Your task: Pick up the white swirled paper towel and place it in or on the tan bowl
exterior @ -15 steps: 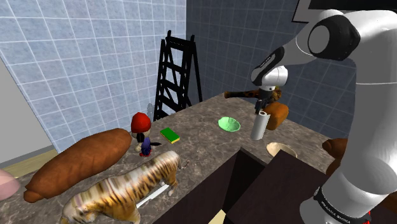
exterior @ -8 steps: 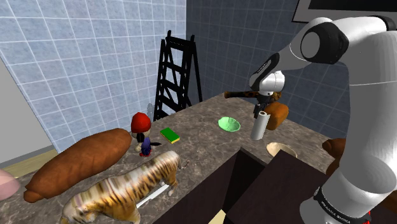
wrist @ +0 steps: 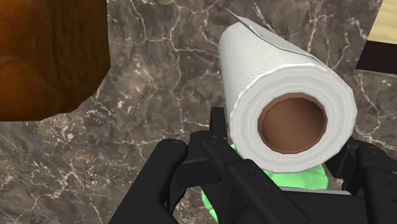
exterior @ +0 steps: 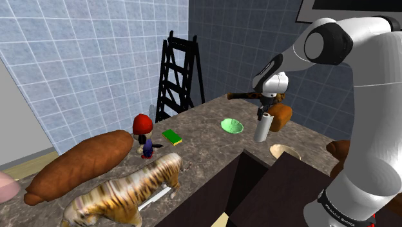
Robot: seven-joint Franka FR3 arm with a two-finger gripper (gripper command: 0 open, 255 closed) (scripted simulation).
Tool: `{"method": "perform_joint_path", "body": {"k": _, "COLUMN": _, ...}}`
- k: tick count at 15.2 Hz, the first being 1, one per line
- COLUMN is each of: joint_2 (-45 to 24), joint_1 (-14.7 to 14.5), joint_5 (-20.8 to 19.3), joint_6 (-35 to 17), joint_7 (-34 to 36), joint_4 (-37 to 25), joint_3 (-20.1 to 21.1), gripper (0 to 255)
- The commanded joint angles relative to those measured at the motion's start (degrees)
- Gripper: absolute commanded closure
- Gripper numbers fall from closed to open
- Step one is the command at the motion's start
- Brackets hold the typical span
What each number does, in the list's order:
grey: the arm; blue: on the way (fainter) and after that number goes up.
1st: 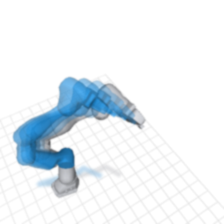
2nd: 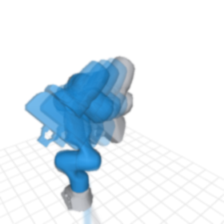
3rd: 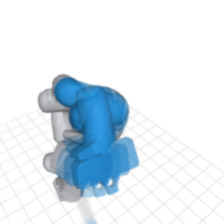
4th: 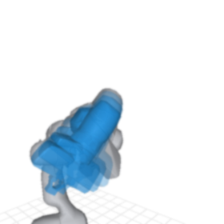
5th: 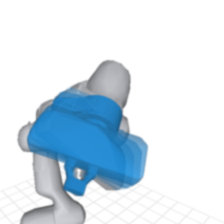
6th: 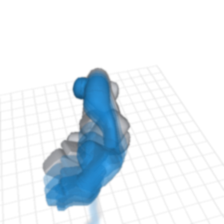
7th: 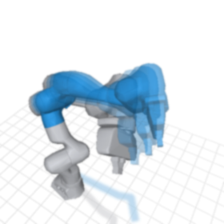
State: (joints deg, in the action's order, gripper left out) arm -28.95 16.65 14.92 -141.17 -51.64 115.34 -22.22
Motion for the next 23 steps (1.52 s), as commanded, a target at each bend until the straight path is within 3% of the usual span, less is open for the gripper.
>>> {"method": "perform_joint_path", "body": {"k": 1, "joint_2": -0.01, "joint_1": 0.00, "joint_5": 0.00, "joint_6": 0.00, "joint_7": 0.00, "joint_4": 0.00, "joint_3": 0.00, "gripper": 255}}
{"method": "perform_joint_path", "body": {"k": 9, "joint_2": -0.01, "joint_1": 0.00, "joint_5": 0.00, "joint_6": -0.01, "joint_7": 0.00, "joint_4": 0.01, "joint_3": 0.00, "gripper": 255}}
{"method": "perform_joint_path", "body": {"k": 23, "joint_2": 7.84, "joint_1": -2.22, "joint_5": -4.56, "joint_6": 8.03, "joint_7": 2.83, "joint_4": -0.70, "joint_3": -2.96, "gripper": 255}}
